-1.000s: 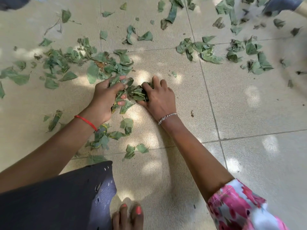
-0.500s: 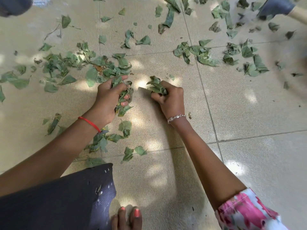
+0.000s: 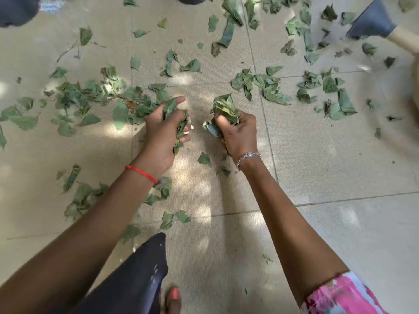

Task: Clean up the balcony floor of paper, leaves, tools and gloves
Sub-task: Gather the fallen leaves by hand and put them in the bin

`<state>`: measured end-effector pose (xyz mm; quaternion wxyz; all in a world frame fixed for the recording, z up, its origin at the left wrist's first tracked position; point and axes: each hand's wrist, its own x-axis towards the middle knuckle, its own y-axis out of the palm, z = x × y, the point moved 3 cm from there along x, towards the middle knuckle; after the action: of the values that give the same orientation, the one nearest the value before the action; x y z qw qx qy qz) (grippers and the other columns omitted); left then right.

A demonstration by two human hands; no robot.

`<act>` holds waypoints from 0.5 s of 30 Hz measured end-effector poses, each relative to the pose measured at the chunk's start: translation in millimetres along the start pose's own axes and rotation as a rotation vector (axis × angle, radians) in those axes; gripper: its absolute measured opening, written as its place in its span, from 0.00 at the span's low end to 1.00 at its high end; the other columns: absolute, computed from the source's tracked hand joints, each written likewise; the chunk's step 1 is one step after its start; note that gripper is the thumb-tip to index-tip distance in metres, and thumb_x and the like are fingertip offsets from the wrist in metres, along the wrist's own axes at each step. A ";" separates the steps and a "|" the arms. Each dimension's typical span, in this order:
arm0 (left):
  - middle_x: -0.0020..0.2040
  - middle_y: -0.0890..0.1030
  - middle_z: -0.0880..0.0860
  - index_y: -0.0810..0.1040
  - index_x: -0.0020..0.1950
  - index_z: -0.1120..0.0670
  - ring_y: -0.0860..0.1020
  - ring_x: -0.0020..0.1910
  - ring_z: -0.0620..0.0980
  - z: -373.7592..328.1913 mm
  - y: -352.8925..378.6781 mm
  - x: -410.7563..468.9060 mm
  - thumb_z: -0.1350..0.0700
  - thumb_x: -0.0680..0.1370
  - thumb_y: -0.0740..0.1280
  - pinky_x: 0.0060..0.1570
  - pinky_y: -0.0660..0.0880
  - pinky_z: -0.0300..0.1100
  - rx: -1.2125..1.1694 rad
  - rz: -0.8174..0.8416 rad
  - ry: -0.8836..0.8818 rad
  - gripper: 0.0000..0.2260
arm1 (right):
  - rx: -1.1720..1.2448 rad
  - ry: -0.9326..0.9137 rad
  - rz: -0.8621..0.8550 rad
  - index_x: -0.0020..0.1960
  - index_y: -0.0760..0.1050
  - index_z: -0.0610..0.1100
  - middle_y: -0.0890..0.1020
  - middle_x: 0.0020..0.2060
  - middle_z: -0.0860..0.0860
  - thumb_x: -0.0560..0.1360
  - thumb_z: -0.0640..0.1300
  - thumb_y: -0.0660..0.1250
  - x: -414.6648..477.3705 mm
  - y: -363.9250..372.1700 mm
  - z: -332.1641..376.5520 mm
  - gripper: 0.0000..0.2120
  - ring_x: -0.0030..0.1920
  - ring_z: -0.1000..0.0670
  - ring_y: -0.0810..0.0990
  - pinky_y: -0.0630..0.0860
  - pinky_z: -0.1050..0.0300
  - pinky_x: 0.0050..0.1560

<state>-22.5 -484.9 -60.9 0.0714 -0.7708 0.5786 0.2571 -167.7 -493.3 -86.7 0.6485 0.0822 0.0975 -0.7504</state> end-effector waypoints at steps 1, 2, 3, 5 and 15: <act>0.36 0.72 0.51 0.76 0.50 0.52 0.67 0.24 0.44 -3.0 3.8 -6.0 0.68 0.77 0.59 0.21 0.61 0.33 -0.014 -0.014 -0.009 0.12 | -0.023 0.024 0.025 0.36 0.75 0.44 0.78 0.26 0.57 0.73 0.34 0.67 -4.2 0.8 8.3 0.09 0.25 0.63 0.75 0.71 0.69 0.26; 0.37 0.73 0.51 0.76 0.51 0.53 0.67 0.24 0.44 -6.2 6.1 -12.2 0.68 0.77 0.58 0.21 0.61 0.33 -0.024 -0.026 -0.020 0.13 | -0.037 0.058 0.051 0.34 0.73 0.45 0.76 0.22 0.58 0.73 0.33 0.66 -9.2 1.2 15.8 0.12 0.22 0.63 0.73 0.69 0.69 0.23; 0.38 0.73 0.51 0.76 0.52 0.53 0.67 0.24 0.44 -12.3 7.2 -21.3 0.68 0.77 0.58 0.21 0.61 0.33 -0.036 -0.045 -0.040 0.13 | -0.048 0.094 0.072 0.33 0.72 0.45 0.75 0.19 0.58 0.73 0.32 0.66 -15.6 0.5 26.7 0.13 0.20 0.63 0.71 0.66 0.70 0.21; 0.39 0.74 0.51 0.76 0.54 0.53 0.67 0.25 0.44 -29.6 6.7 -44.0 0.68 0.77 0.58 0.22 0.61 0.33 -0.054 -0.095 -0.082 0.13 | -0.055 0.156 0.098 0.34 0.73 0.44 0.75 0.18 0.59 0.73 0.31 0.65 -32.3 -1.8 57.9 0.12 0.19 0.63 0.71 0.65 0.71 0.20; 0.33 0.74 0.51 0.77 0.51 0.52 0.68 0.24 0.45 -228.8 -18.2 -225.7 0.68 0.77 0.59 0.21 0.61 0.31 -0.082 -0.369 -0.154 0.13 | -0.228 0.253 0.375 0.37 0.76 0.42 0.74 0.18 0.57 0.72 0.34 0.66 -154.0 30.1 295.9 0.07 0.19 0.60 0.69 0.71 0.61 0.18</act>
<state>21.4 -379.3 240.0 0.1298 -0.8440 0.4094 0.3212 -114.6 -424.9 236.9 0.7641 0.1184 0.2449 -0.5850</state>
